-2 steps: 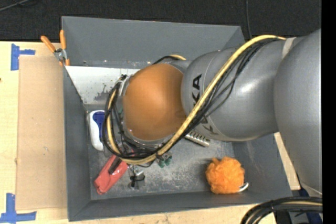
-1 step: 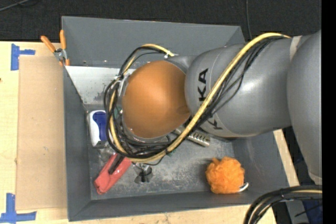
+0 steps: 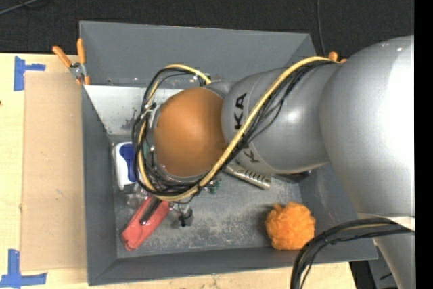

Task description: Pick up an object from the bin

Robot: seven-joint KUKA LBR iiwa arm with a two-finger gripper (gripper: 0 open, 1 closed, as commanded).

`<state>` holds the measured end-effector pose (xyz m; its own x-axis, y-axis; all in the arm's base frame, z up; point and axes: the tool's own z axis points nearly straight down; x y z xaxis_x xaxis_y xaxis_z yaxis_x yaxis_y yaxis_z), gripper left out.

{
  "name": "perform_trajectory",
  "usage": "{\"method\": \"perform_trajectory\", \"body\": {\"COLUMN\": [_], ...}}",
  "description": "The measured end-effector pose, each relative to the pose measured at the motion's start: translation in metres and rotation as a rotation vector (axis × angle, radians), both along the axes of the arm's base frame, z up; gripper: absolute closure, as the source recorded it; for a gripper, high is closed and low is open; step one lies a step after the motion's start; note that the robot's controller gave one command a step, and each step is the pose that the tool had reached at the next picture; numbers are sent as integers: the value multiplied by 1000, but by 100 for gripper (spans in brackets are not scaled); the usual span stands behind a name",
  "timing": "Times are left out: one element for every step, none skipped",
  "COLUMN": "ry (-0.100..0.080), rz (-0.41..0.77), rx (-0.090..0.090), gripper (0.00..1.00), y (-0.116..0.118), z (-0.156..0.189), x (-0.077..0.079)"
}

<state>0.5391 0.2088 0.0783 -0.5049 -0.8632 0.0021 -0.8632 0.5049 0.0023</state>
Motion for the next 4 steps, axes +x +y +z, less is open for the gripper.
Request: {"method": "perform_trajectory", "body": {"ry": [-4, -4, 0, 8], "rz": [309, 309, 306, 305], "rx": [5, 5, 4, 4], "gripper": [100, 100, 100, 100], "y": [16, 15, 15, 16], "z": [-10, -10, 10, 43], "x": [12, 12, 10, 8]}}
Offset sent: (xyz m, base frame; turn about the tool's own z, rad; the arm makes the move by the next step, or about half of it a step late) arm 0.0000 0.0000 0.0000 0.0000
